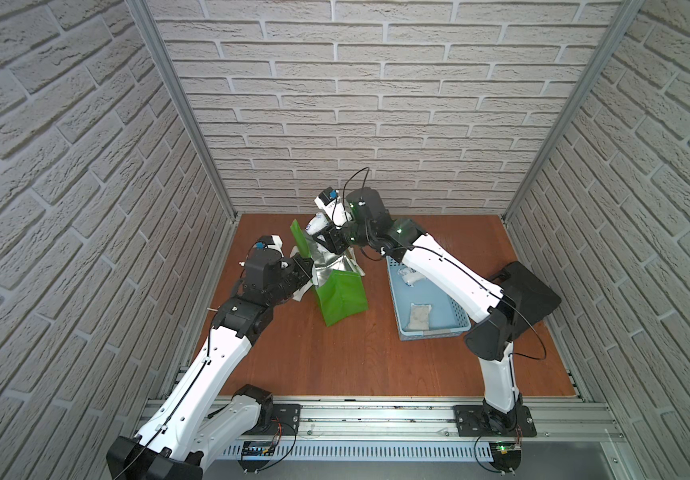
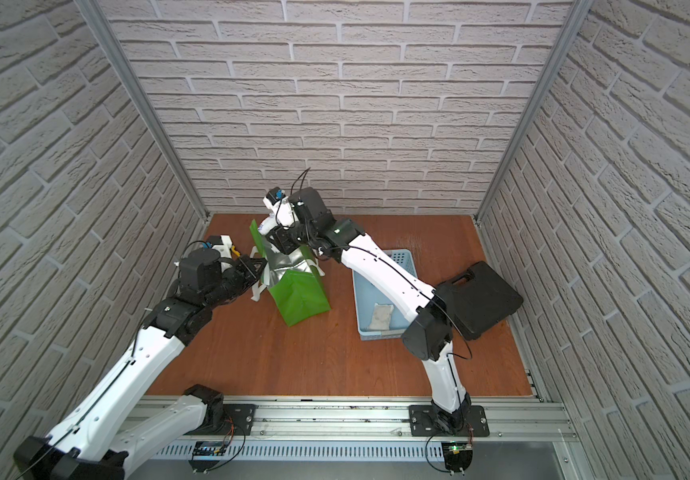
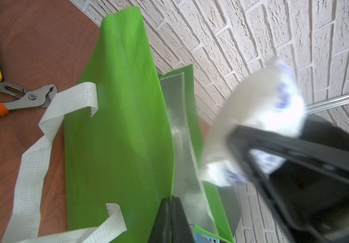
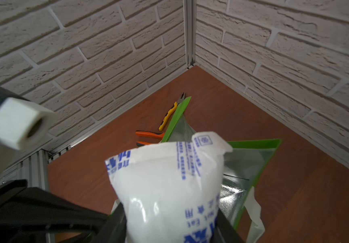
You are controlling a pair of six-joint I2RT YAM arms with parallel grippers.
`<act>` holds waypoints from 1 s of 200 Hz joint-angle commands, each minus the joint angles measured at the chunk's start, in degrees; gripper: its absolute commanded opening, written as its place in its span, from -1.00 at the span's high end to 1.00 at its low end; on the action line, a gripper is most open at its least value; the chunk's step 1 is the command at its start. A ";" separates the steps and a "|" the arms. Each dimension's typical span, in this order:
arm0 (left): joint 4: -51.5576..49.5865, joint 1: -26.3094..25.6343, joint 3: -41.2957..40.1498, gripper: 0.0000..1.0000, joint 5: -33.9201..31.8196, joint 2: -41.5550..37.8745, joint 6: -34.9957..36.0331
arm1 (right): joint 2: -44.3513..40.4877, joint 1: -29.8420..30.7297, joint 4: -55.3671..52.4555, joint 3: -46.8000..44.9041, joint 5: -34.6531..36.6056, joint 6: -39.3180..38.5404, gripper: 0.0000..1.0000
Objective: Place the ice pack in the delivery bag
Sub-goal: Place the ice pack in the delivery bag, then pick up the ice pack from the bin.
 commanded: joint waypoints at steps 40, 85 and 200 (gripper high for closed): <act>-0.81 0.52 -0.35 1.00 -1.41 -1.38 0.78 | 6.18 0.57 1.94 6.70 10.32 -2.47 0.11; -1.89 0.53 0.07 1.00 -2.32 -1.39 1.84 | 2.37 0.01 -2.88 6.77 12.89 -6.07 -0.57; -4.32 0.76 1.05 1.00 -5.14 -3.03 4.01 | -32.98 -13.29 -10.50 -35.11 15.22 -6.98 -0.79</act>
